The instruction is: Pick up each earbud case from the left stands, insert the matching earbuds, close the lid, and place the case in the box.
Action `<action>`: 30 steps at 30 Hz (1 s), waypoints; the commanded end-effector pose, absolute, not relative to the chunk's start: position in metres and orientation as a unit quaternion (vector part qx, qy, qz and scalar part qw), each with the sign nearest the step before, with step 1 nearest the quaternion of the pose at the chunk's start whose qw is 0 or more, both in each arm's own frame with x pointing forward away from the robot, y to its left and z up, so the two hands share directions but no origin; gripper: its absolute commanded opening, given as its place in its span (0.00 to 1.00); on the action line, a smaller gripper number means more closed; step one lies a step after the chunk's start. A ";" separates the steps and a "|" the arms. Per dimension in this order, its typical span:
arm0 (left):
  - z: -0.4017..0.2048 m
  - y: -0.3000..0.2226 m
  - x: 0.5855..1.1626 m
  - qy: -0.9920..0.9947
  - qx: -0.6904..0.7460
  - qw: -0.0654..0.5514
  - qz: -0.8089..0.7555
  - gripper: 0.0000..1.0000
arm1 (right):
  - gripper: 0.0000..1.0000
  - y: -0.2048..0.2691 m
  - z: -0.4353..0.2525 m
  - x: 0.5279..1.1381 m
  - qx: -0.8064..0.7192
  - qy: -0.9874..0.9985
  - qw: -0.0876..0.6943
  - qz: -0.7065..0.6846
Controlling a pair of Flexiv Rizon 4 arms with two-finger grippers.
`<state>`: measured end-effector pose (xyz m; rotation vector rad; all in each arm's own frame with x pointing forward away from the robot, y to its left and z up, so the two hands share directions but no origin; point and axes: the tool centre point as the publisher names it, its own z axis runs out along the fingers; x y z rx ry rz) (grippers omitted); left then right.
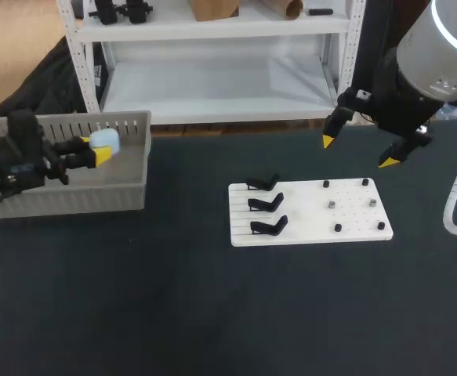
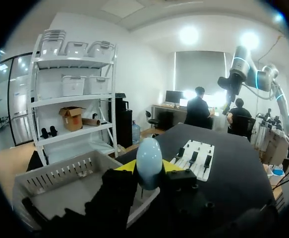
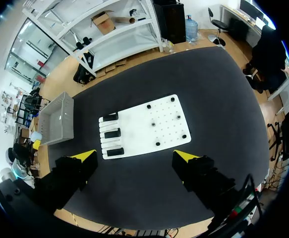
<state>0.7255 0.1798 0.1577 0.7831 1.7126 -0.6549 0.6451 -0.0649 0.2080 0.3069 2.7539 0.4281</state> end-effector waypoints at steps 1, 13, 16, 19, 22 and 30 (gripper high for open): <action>0.145 0.199 0.740 0.745 0.259 0.578 -0.209 0.00 | 1.00 -0.065 0.207 0.643 0.109 0.967 0.172 0.150; 0.140 0.233 0.801 0.753 0.263 0.566 -0.206 0.00 | 1.00 -0.065 0.207 0.643 0.109 0.967 0.172 0.150; 0.139 0.235 0.815 0.757 0.270 0.557 -0.208 0.00 | 1.00 -0.065 0.207 0.643 0.109 0.967 0.172 0.150; 0.138 0.235 0.823 0.758 0.273 0.554 -0.209 0.00 | 1.00 -0.065 0.207 0.643 0.109 0.967 0.172 0.150; 0.138 0.231 0.826 0.757 0.290 0.548 -0.208 0.00 | 1.00 -0.065 0.207 0.643 0.109 0.967 0.172 0.150; 0.127 0.232 0.808 0.760 0.295 0.541 -0.208 0.38 | 1.00 -0.065 0.207 0.643 0.109 0.967 0.172 0.150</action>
